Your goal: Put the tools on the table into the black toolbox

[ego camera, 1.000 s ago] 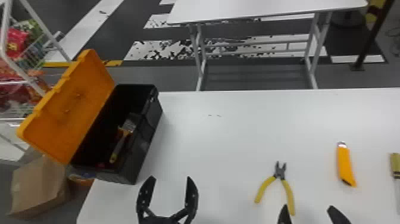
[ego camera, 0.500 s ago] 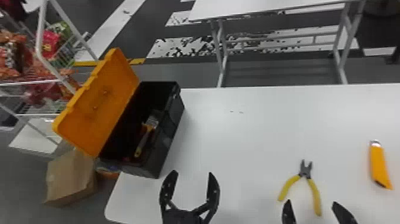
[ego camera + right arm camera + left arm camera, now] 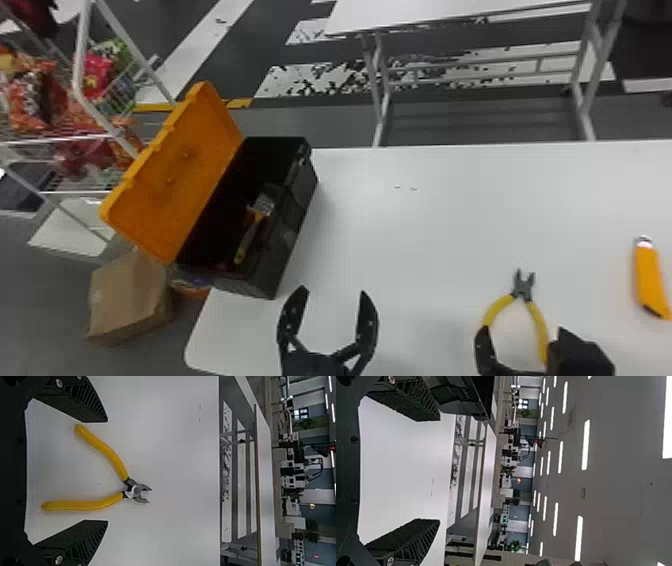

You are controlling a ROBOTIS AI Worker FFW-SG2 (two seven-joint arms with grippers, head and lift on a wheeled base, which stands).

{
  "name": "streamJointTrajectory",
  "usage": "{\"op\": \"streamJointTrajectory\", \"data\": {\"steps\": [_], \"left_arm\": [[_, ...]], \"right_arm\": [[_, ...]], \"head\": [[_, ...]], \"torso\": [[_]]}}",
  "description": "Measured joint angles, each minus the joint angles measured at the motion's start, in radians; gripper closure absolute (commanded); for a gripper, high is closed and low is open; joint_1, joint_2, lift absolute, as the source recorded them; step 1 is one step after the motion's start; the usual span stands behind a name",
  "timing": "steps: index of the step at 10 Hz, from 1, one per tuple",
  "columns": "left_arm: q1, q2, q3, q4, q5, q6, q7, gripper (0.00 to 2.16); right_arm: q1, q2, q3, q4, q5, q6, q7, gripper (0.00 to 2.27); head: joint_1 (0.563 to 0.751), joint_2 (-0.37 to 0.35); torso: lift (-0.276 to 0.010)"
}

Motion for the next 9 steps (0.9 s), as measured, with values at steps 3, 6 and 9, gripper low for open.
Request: {"op": "streamJointTrajectory", "data": {"steps": [3, 6, 9], "left_arm": [[0.0, -0.001, -0.001, 0.002, -0.001, 0.005, -0.002, 0.08], [0.0, -0.001, -0.002, 0.002, -0.001, 0.013, -0.002, 0.08], [-0.003, 0.0, -0.002, 0.003, -0.001, 0.024, -0.002, 0.08]], "right_arm": [[-0.044, 0.0, -0.002, -0.014, -0.013, 0.096, -0.011, 0.1], [-0.093, 0.0, -0.003, -0.009, -0.028, 0.169, -0.013, 0.1], [-0.138, 0.0, -0.004, 0.005, -0.055, 0.22, -0.011, 0.1]], "head": [[0.695, 0.333], [0.695, 0.323], [0.695, 0.321]], "torso": [[-0.075], [-0.075], [-0.075]]}}
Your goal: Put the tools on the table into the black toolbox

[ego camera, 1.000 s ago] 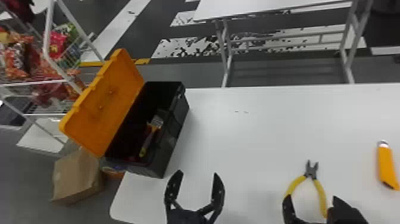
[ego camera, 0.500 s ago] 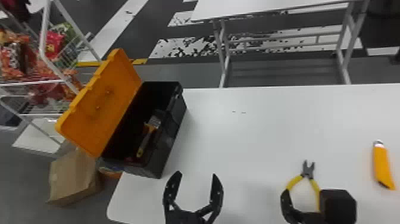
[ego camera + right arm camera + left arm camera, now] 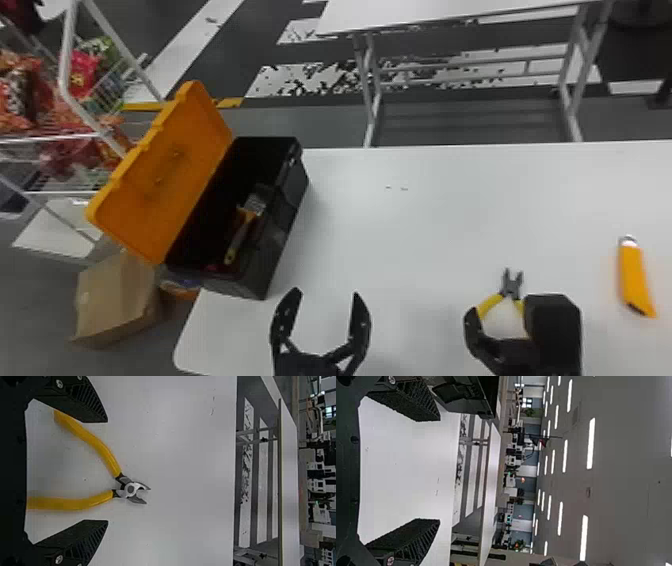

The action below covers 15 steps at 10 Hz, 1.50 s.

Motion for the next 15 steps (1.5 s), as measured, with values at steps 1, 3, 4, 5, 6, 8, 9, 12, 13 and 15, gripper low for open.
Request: {"op": "streamJointTrajectory", "data": {"steps": [1, 3, 4, 5, 6, 8, 9, 12, 13, 15], "left_arm": [[-0.001, 0.0, 0.0, 0.001, 0.0, 0.002, -0.001, 0.08], [-0.004, 0.002, 0.0, 0.003, 0.002, 0.006, -0.001, 0.08], [-0.006, 0.003, 0.0, 0.003, 0.003, 0.008, -0.001, 0.08], [-0.007, 0.003, -0.001, 0.003, 0.003, 0.01, -0.001, 0.08], [-0.008, 0.004, -0.001, 0.004, 0.004, 0.012, -0.001, 0.08], [-0.009, 0.005, -0.001, 0.005, 0.006, 0.013, -0.001, 0.08], [-0.009, 0.006, -0.001, 0.005, 0.007, 0.013, -0.001, 0.08], [-0.009, 0.009, -0.001, 0.005, 0.01, 0.013, -0.001, 0.08], [-0.009, 0.01, -0.001, 0.005, 0.011, 0.013, -0.001, 0.08], [-0.01, 0.011, -0.002, 0.005, 0.013, 0.014, -0.004, 0.08]], "right_arm": [[-0.014, 0.0, -0.002, 0.006, -0.004, 0.009, 0.0, 0.1], [-0.038, 0.0, -0.013, 0.013, -0.011, 0.039, 0.0, 0.1], [-0.048, 0.0, -0.017, 0.021, -0.012, 0.053, 0.0, 0.1], [-0.057, 0.0, -0.02, 0.034, -0.013, 0.059, 0.0, 0.1], [-0.064, 0.0, -0.02, 0.049, -0.016, 0.061, 0.0, 0.1], [-0.074, 0.0, -0.021, 0.074, -0.021, 0.061, 0.0, 0.1], [-0.079, 0.0, -0.022, 0.082, -0.026, 0.061, 0.0, 0.1], [-0.09, 0.0, -0.023, 0.101, -0.038, 0.062, 0.002, 0.11], [-0.091, 0.0, -0.023, 0.105, -0.038, 0.062, 0.004, 0.26], [-0.093, 0.0, -0.024, 0.106, -0.038, 0.072, 0.02, 0.66]], "head": [[0.695, 0.317], [0.695, 0.305], [0.695, 0.301], [0.695, 0.295], [0.695, 0.294], [0.695, 0.295], [0.695, 0.296], [0.695, 0.299], [0.695, 0.3], [0.695, 0.305]], "torso": [[-0.075], [-0.075], [-0.075], [-0.075], [-0.075], [-0.075], [-0.075], [-0.075], [-0.075], [-0.075]]}}
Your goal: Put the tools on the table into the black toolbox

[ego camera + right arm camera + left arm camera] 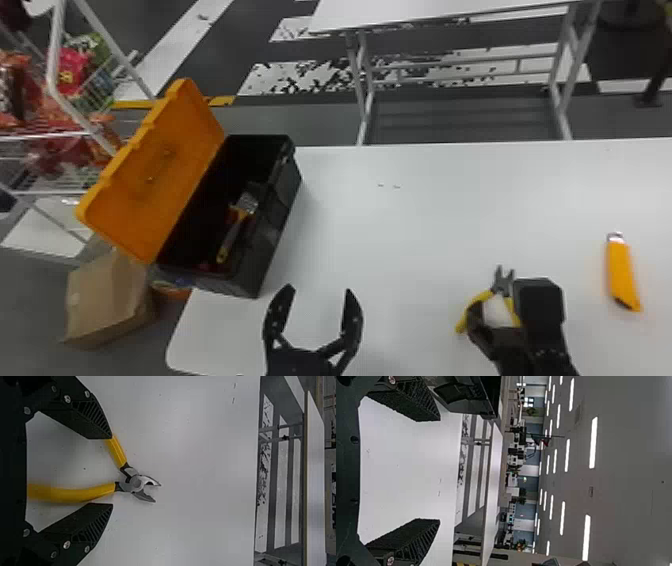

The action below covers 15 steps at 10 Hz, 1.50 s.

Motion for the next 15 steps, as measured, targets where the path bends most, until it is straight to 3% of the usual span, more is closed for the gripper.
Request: {"op": "streamJointTrajectory", "data": {"steps": [3, 5, 15], "left_arm": [[0.0, 0.0, 0.001, 0.0, 0.003, 0.002, -0.003, 0.08], [0.0, 0.002, 0.0, 0.0, 0.004, 0.002, -0.004, 0.08], [0.002, 0.002, 0.0, -0.002, 0.004, 0.005, -0.004, 0.08]], "right_arm": [[-0.002, 0.0, -0.01, -0.002, 0.001, 0.037, 0.023, 2.0], [-0.002, 0.0, -0.015, -0.005, 0.022, 0.088, 0.041, 2.22], [0.057, 0.0, -0.052, -0.086, 0.028, -0.021, 0.099, 2.22]], "head": [[0.695, 0.306], [0.695, 0.304], [0.695, 0.289]], "torso": [[-0.075], [-0.075], [-0.075]]}}
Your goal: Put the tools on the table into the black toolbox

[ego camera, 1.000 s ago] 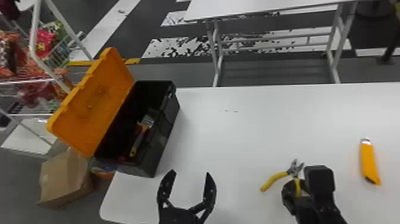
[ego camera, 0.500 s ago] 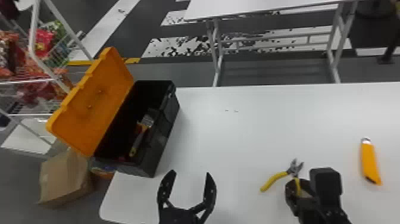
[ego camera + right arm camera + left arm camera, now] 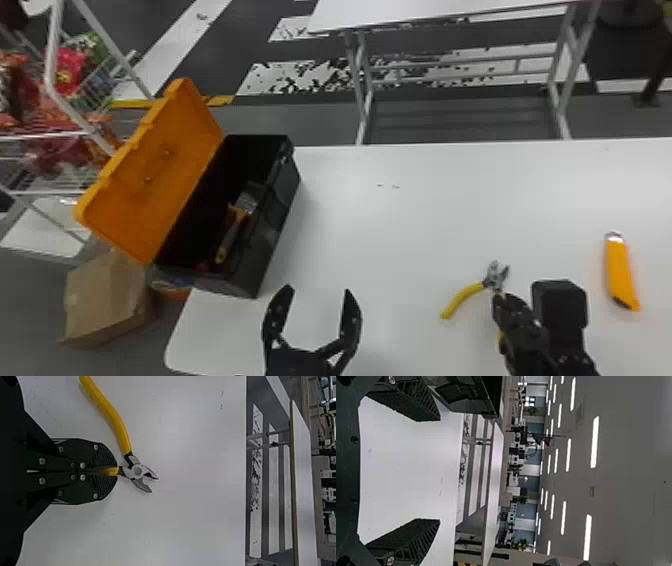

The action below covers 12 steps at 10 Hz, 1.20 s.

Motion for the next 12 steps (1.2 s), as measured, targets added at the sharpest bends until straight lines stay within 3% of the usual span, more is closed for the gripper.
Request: {"op": "streamJointTrajectory", "data": {"steps": [4, 6, 8, 11, 12], "left_arm": [[0.007, 0.001, 0.0, -0.016, -0.001, 0.001, 0.001, 0.08], [0.007, 0.001, 0.003, -0.049, -0.002, 0.027, -0.019, 0.08], [0.004, 0.001, 0.019, -0.098, 0.01, 0.08, -0.069, 0.08], [-0.006, -0.002, 0.082, -0.206, 0.098, 0.24, -0.215, 0.08], [-0.008, -0.002, 0.1, -0.248, 0.124, 0.295, -0.236, 0.08]], "right_arm": [[0.04, 0.0, -0.003, -0.074, 0.01, -0.024, 0.001, 2.22], [0.069, 0.0, 0.005, -0.095, 0.063, -0.085, 0.007, 2.22], [0.099, 0.0, 0.011, -0.103, 0.104, -0.171, 0.029, 2.22], [0.147, -0.005, 0.021, -0.105, 0.195, -0.388, 0.046, 2.22], [0.159, -0.021, 0.021, -0.109, 0.208, -0.441, 0.052, 2.22]], "head": [[0.695, 0.284], [0.695, 0.27], [0.695, 0.264], [0.695, 0.267], [0.695, 0.267]], "torso": [[-0.075], [-0.075], [-0.075], [-0.075], [-0.075]]}}
